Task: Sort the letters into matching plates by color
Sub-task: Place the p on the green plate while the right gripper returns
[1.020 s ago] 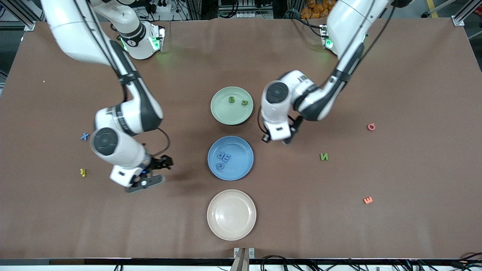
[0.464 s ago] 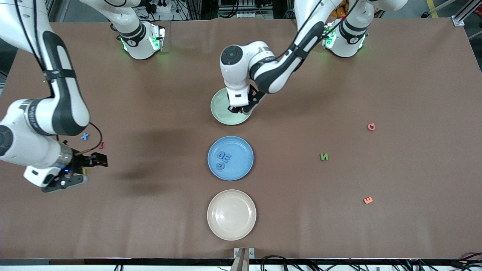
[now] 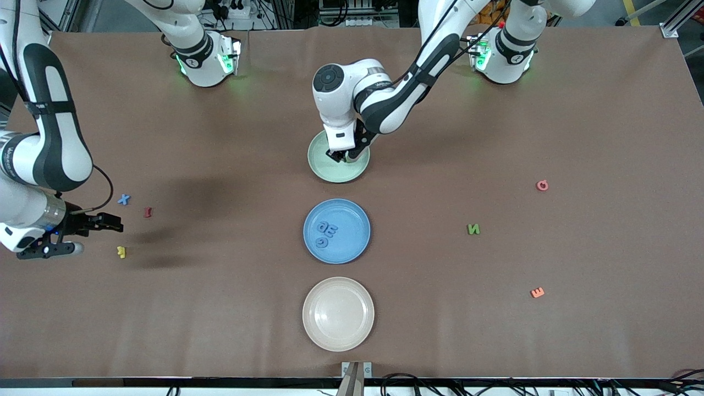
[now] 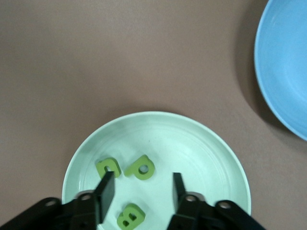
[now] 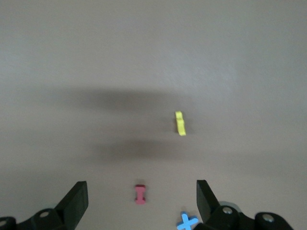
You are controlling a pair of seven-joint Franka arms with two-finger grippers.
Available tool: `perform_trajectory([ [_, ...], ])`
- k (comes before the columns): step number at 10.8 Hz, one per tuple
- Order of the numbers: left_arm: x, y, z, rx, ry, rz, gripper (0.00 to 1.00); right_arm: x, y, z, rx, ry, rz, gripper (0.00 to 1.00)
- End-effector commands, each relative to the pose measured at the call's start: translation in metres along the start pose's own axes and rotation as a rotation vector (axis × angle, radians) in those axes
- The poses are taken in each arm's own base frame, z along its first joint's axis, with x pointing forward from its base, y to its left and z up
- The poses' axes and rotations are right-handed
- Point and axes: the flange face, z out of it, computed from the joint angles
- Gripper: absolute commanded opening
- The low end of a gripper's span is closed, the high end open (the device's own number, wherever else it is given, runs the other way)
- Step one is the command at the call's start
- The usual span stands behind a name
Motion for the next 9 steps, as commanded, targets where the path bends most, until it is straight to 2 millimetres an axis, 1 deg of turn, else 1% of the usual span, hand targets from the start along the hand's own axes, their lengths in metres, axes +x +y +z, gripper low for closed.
perform_trajectory([
  [1,0.028,0.013,-0.006,0.005,-0.005,-0.056,1.00,-0.053,0.031,0.023,0.004,0.002,0.086,1.00],
  [2,0.059,0.022,-0.011,-0.007,-0.002,-0.088,1.00,-0.067,0.047,0.033,0.010,-0.012,0.128,1.00],
  [3,0.104,0.031,-0.015,-0.014,-0.010,-0.103,1.00,-0.075,0.052,0.038,0.012,-0.017,0.183,1.00],
  [4,0.139,0.036,-0.021,-0.019,-0.019,-0.128,1.00,-0.078,0.050,0.045,0.010,-0.014,0.245,1.00],
  [5,0.165,0.038,-0.018,-0.014,-0.020,-0.165,1.00,-0.082,0.048,0.051,0.007,-0.008,0.332,1.00],
  [6,0.197,0.037,-0.010,-0.003,-0.014,-0.200,1.00,-0.085,0.046,0.058,0.006,-0.007,0.421,1.00],
  [7,0.227,0.035,-0.003,0.009,-0.011,-0.223,1.00,-0.088,0.042,0.066,0.007,-0.009,0.470,1.00],
  [8,0.247,0.029,0.005,0.024,-0.010,-0.208,1.00,-0.095,0.042,0.076,0.004,-0.005,0.477,1.00],
  [9,0.267,0.021,0.010,0.037,0.004,-0.138,1.00,-0.104,0.045,0.086,0.000,0.004,0.484,1.00],
])
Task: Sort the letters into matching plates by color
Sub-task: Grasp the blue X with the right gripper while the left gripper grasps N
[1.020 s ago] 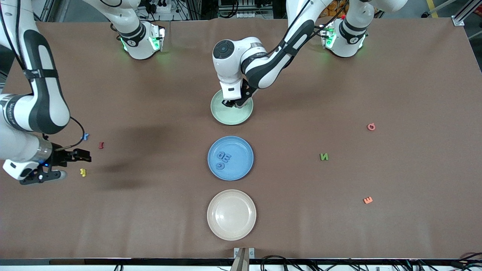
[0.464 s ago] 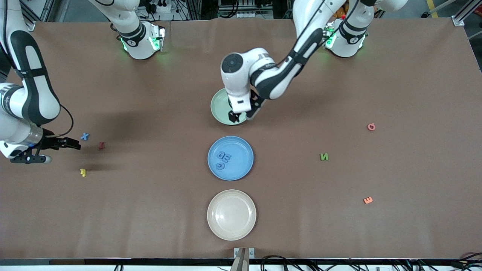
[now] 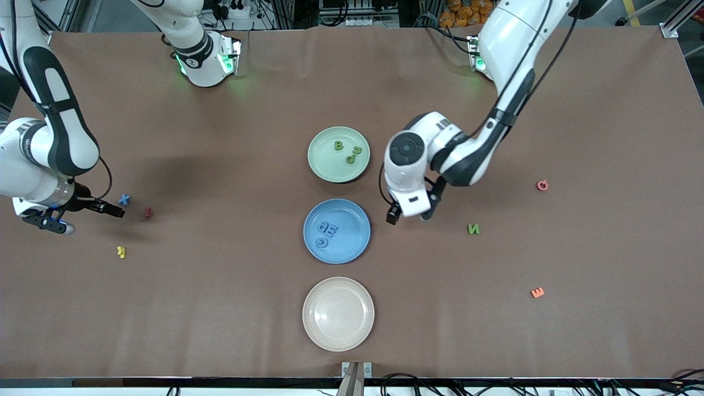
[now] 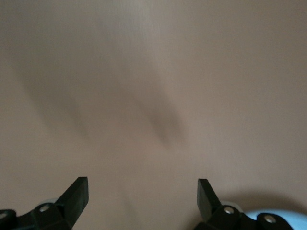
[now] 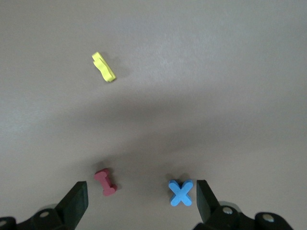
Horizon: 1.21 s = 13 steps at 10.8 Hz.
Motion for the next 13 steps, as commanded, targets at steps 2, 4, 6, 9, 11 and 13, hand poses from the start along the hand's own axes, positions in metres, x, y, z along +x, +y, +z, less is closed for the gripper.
perform_trajectory([
  [2,0.055,-0.012,0.001,0.030,0.015,0.270,1.00,-0.033,0.016,0.027,-0.005,0.030,0.063,1.00],
  [4,0.088,-0.006,-0.001,0.005,0.009,0.465,1.00,-0.041,0.028,0.036,-0.003,0.014,0.076,1.00],
  [6,0.107,-0.008,0.007,0.018,0.001,0.610,1.00,-0.045,0.035,0.042,-0.003,0.009,0.084,1.00],
  [9,0.113,-0.035,0.029,0.002,-0.008,0.843,1.00,-0.047,0.038,0.059,0.001,0.011,0.092,1.00],
  [11,0.112,-0.059,0.043,-0.026,0.010,0.930,1.00,-0.051,0.044,0.069,0.003,0.014,0.101,1.00],
  [13,0.146,-0.066,0.048,-0.009,0.020,1.048,1.00,-0.052,0.047,0.074,0.004,0.007,0.066,0.93],
])
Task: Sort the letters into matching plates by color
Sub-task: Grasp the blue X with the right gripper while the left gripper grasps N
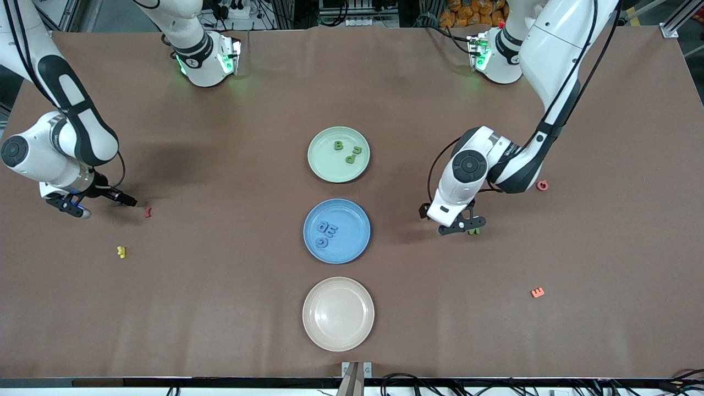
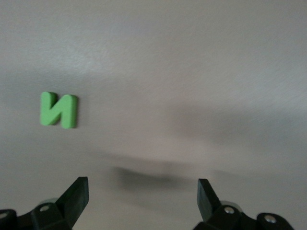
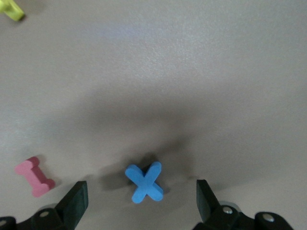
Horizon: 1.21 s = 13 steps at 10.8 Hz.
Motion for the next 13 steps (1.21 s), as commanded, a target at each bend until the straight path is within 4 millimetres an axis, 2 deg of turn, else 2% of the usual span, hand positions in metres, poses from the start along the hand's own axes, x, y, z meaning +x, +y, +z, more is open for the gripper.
perform_trajectory([
  [1,0.011,-0.048,-0.006,0.013,0.019,0.155,1.00,-0.003,0.011,0.005,-0.001,0.002,-0.024,0.87],
  [3,0.022,-0.058,0.002,-0.004,0.022,0.179,1.00,-0.003,0.012,0.005,-0.001,0.001,-0.046,0.67],
  [4,0.038,-0.080,0.006,-0.019,0.033,0.190,1.00,-0.003,0.012,0.005,-0.001,0.001,-0.053,0.56],
  [5,0.041,-0.085,0.010,-0.030,0.036,0.204,1.00,-0.003,0.012,0.005,-0.001,0.001,-0.053,0.47],
  [7,0.043,-0.081,0.021,-0.055,0.048,0.206,1.00,-0.004,0.011,0.006,0.000,-0.003,-0.054,0.32],
  [10,0.044,-0.078,0.023,-0.069,0.060,0.208,1.00,-0.003,0.006,0.007,0.001,-0.006,-0.074,0.24],
  [13,0.042,-0.078,0.029,-0.071,0.060,0.215,1.00,0.021,-0.016,-0.022,0.007,0.040,-0.226,0.20],
])
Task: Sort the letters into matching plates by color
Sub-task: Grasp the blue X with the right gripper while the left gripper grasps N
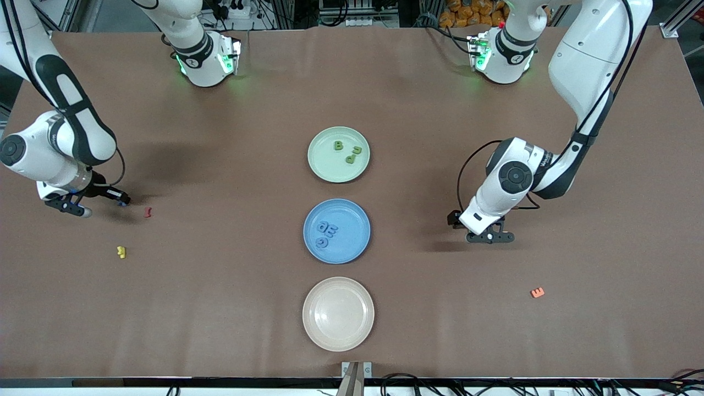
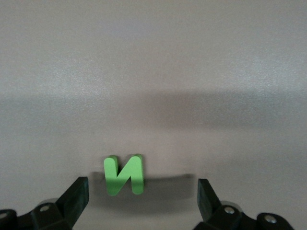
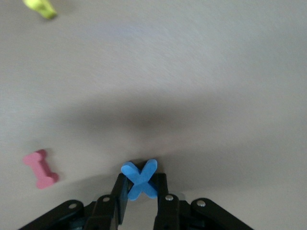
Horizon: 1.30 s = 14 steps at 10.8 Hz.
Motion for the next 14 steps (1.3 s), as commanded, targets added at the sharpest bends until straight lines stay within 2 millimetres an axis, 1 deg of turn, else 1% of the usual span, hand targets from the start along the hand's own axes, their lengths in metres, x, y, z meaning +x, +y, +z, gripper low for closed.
perform_trajectory([
  [1,0.000,0.001,0.002,0.005,0.020,0.042,1.00,0.032,-0.022,-0.031,0.005,0.012,-0.158,0.20],
  [2,0.001,0.001,0.002,0.005,0.023,0.041,1.00,0.046,-0.031,-0.049,0.004,0.005,-0.218,0.20],
  [3,0.002,0.000,0.004,0.004,0.021,0.040,1.00,0.058,-0.046,-0.064,0.002,0.003,-0.266,0.20],
  [4,0.004,-0.001,0.003,0.003,0.024,0.062,1.00,0.066,-0.065,-0.073,-0.002,0.009,-0.299,0.20],
  [5,0.007,-0.007,0.003,0.003,0.025,0.061,0.71,0.070,-0.090,-0.078,-0.008,0.020,-0.341,0.20],
  [6,0.008,-0.011,0.004,0.002,0.023,0.053,0.01,0.074,-0.109,-0.082,-0.009,0.028,-0.369,0.20],
  [8,0.009,-0.010,0.003,0.000,0.023,0.040,0.00,0.079,-0.149,-0.091,-0.010,0.051,-0.432,0.20],
  [10,0.008,-0.006,0.001,-0.002,0.026,0.029,0.00,0.072,-0.205,-0.087,0.003,0.059,-0.495,0.20],
  [11,0.007,-0.004,0.000,-0.002,0.028,0.022,0.00,0.071,-0.224,-0.091,0.006,0.069,-0.507,0.20],
  [13,0.009,0.001,-0.009,-0.004,0.040,-0.001,0.00,0.068,-0.266,-0.098,0.009,0.088,-0.570,0.20],
  [14,0.006,0.016,-0.017,-0.016,0.042,-0.025,0.00,0.065,-0.290,-0.101,0.013,0.098,-0.606,0.20],
])
